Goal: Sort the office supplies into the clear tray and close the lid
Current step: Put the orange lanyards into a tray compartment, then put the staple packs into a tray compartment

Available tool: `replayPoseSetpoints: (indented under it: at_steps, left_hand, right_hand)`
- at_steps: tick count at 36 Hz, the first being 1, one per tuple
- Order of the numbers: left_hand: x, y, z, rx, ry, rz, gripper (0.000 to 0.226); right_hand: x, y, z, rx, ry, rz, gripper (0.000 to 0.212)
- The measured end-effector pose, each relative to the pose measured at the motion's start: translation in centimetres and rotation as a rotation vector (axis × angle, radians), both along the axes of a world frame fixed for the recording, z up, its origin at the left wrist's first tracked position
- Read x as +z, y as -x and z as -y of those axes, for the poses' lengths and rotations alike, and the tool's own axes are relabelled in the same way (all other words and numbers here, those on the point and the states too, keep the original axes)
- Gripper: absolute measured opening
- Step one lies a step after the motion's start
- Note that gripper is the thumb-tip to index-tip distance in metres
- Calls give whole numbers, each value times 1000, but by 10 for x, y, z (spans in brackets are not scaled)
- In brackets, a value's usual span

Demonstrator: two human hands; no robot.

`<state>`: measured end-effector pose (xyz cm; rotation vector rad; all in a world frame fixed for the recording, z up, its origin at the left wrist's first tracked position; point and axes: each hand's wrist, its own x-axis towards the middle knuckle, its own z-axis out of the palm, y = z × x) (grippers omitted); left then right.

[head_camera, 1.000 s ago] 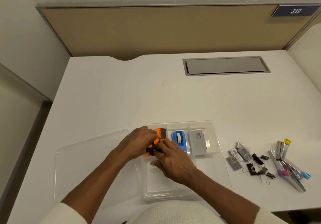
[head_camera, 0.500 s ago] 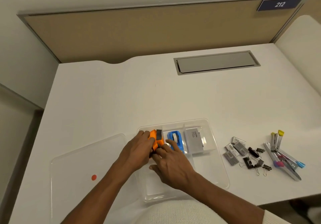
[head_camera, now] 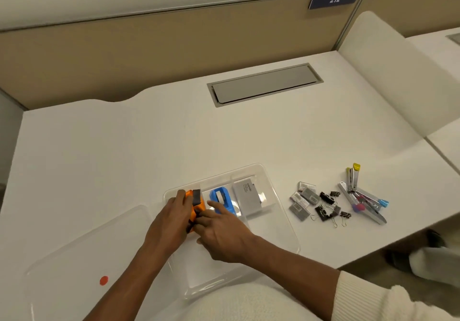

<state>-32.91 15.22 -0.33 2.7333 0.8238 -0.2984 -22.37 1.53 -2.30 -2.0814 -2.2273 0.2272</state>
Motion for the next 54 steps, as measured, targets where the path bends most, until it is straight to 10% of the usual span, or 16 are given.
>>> replayPoseSetpoints:
  at_steps: [17,30,39,54]
  left_hand:
    - [48,-39,53,-172,-300,-16,40]
    - [51,-154,146,-521,-171,136,29]
    - [8,-214,176,-683,-156,7,43]
    - [-20,-226,173,-666,-150,-4,49]
  right_hand:
    - [31,-50,109,-642,-411,-445,13]
    - [0,-156,185,-1027,-296,-276,21]
    - [-12,-229,182,-900,-2,-228,54]
    - [-23,-263,148,-868,117,-344,33]
